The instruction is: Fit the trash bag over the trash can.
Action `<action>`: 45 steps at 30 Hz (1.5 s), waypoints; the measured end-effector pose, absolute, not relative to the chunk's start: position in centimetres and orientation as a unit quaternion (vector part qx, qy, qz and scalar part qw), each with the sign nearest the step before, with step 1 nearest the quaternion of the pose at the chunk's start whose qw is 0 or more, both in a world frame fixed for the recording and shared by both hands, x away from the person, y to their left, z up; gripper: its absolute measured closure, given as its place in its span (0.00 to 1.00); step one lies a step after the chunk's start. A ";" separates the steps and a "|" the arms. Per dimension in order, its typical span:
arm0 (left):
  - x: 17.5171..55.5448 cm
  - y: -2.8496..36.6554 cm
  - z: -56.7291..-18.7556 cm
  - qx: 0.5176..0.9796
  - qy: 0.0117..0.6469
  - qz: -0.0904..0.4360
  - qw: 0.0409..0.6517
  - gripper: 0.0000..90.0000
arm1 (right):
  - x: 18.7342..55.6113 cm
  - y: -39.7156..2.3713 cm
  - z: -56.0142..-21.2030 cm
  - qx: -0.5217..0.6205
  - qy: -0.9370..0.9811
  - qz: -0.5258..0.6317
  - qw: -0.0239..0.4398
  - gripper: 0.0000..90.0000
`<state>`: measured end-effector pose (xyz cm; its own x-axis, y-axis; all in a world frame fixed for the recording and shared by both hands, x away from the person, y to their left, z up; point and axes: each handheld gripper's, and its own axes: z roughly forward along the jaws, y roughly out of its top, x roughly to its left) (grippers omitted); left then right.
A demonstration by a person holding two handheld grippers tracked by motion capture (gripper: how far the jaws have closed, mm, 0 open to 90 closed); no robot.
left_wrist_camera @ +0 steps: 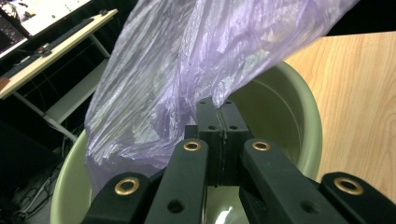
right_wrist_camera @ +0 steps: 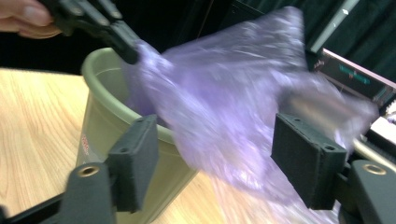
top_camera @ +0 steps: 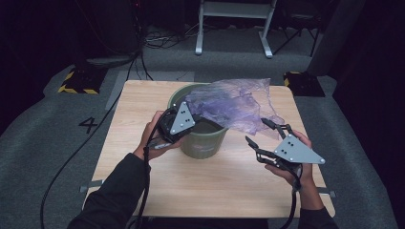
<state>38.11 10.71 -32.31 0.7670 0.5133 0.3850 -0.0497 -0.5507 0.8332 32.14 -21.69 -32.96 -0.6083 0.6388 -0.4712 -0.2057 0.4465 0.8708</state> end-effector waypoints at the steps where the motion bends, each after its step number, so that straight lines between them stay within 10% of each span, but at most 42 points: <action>1: 38.1 10.7 -32.3 0.824 0.141 0.311 0.453 0.99 | 32.3 -21.9 -33.0 0.157 0.738 0.509 0.414 0.32; 8: 38.1 12.2 -32.9 0.824 0.135 0.298 0.462 0.98 | 33.9 -21.8 -33.3 0.172 0.753 0.507 0.382 0.33; 12: 38.3 12.9 -33.3 0.821 0.148 0.291 0.468 0.94 | 34.1 -20.6 -34.1 0.139 0.775 0.500 0.362 0.70; 18: 38.3 14.3 -33.8 0.813 0.163 0.278 0.485 0.88 | 33.9 -19.0 -34.7 0.103 0.780 0.510 0.348 0.98; 25: 37.8 15.9 -33.9 0.800 0.174 0.269 0.507 0.73 | 33.6 -17.2 -34.7 0.081 0.783 0.511 0.346 1.00; 33: 36.0 15.2 -33.1 0.795 0.169 0.260 0.521 0.24 | 33.2 -15.5 -35.1 0.059 0.792 0.505 0.339 1.00; 45: 33.9 12.1 -31.4 0.787 0.141 0.224 0.557 0.18 | 33.0 -13.7 -36.5 0.041 0.808 0.489 0.326 1.00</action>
